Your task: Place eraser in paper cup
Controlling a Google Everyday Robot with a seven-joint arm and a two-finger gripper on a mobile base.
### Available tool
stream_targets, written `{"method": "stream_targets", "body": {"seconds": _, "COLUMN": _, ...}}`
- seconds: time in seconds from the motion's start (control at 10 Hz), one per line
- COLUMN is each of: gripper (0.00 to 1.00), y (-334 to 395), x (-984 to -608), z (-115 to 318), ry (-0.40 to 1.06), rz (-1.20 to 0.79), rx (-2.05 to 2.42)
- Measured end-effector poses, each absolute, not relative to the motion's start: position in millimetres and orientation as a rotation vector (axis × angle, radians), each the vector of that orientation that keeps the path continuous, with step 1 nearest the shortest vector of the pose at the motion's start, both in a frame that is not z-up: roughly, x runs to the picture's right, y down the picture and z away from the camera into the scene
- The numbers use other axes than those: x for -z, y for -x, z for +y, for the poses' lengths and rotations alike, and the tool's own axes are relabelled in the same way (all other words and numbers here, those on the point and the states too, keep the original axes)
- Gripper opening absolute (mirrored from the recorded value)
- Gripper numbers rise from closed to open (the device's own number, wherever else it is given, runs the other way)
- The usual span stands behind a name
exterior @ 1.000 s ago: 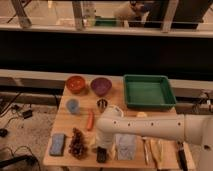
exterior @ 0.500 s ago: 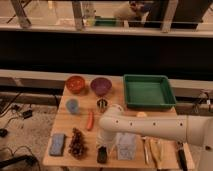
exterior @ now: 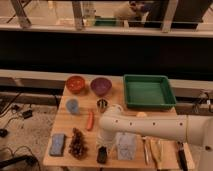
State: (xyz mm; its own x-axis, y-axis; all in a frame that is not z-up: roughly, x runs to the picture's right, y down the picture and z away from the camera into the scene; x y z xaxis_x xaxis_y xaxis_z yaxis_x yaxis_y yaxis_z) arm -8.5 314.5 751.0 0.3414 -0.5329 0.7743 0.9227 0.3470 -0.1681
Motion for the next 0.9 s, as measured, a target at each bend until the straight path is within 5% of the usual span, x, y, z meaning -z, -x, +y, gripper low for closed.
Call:
{"method": "stream_targets", "body": {"seconds": 0.2, "gripper": 0.17, "y": 7, "x": -731, "z": 295, "ry": 0.617, "rz": -0.712, "rx": 0.994}}
{"method": "stream_targets", "body": {"seconds": 0.4, "gripper": 0.06, "y": 3, "x": -715, "z": 280, "ry": 0.575, "rz": -0.719, "rx": 0.957}}
{"method": "stream_targets", "body": {"seconds": 0.9, "gripper": 0.06, "y": -1, "x": -675, "z": 245, "ry": 0.485, "rz": -0.706, "rx": 0.936}}
